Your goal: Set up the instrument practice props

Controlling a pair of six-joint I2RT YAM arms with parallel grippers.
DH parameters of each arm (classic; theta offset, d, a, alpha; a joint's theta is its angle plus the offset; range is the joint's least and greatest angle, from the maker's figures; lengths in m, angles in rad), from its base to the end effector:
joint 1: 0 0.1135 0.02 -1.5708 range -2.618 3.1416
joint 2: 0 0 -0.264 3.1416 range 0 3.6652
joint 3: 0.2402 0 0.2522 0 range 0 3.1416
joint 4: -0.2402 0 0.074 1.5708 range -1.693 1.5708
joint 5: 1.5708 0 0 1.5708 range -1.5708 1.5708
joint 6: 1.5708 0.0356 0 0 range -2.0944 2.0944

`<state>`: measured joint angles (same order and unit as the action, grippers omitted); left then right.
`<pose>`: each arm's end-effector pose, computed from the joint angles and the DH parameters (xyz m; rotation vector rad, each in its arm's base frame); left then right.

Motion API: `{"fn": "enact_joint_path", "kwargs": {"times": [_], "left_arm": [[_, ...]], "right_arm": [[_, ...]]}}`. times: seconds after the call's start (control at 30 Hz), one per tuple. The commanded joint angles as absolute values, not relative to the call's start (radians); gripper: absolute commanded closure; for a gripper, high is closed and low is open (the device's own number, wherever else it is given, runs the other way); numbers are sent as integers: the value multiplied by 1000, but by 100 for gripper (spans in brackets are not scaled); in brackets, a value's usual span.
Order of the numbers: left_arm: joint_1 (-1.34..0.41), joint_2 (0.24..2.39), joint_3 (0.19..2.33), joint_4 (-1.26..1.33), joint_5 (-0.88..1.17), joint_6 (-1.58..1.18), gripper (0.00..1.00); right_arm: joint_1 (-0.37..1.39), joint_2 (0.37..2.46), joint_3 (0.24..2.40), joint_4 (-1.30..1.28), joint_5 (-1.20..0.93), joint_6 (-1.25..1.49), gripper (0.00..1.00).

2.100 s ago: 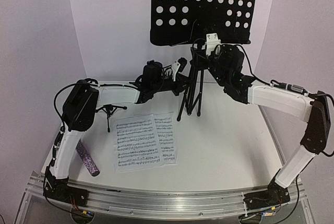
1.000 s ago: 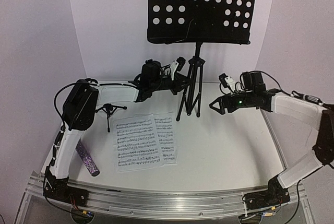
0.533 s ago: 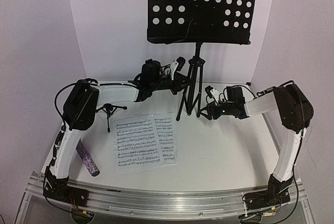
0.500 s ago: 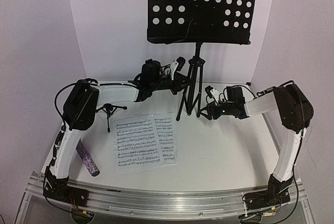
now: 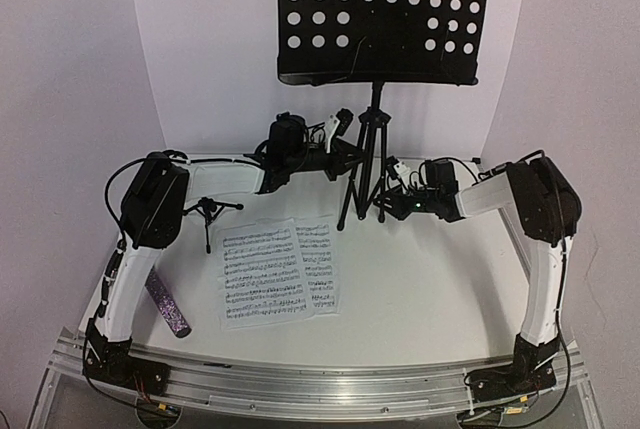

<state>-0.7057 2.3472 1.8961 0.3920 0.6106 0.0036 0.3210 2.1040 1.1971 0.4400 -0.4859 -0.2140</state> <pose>0.4089 -0.3752 0.2430 1.0329 1.3775 -1.0234 0.4185 0.1567 0.1374 -0.8235 1.8493 0.5612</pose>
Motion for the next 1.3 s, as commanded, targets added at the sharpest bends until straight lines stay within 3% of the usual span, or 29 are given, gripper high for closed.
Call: {"fn": "enact_joint_path", "kwargs": {"times": [0.0, 0.07, 0.43, 0.8, 1.27], "left_arm": [[-694, 2351, 1944, 343, 643, -31, 100], [-685, 2334, 1951, 290, 643, -3, 100], [-680, 2241, 1964, 89, 699, 219, 100], [-678, 2166, 1973, -125, 689, 399, 100], [-683, 2191, 1954, -146, 696, 452, 100]], "right_arm": [[332, 2059, 1178, 453, -494, -280, 94], [332, 1989, 1135, 389, -471, -298, 100], [369, 1635, 843, 165, -280, -239, 100], [517, 1542, 756, 80, -25, 41, 100], [627, 1464, 579, -2, 247, 345, 100]]}}
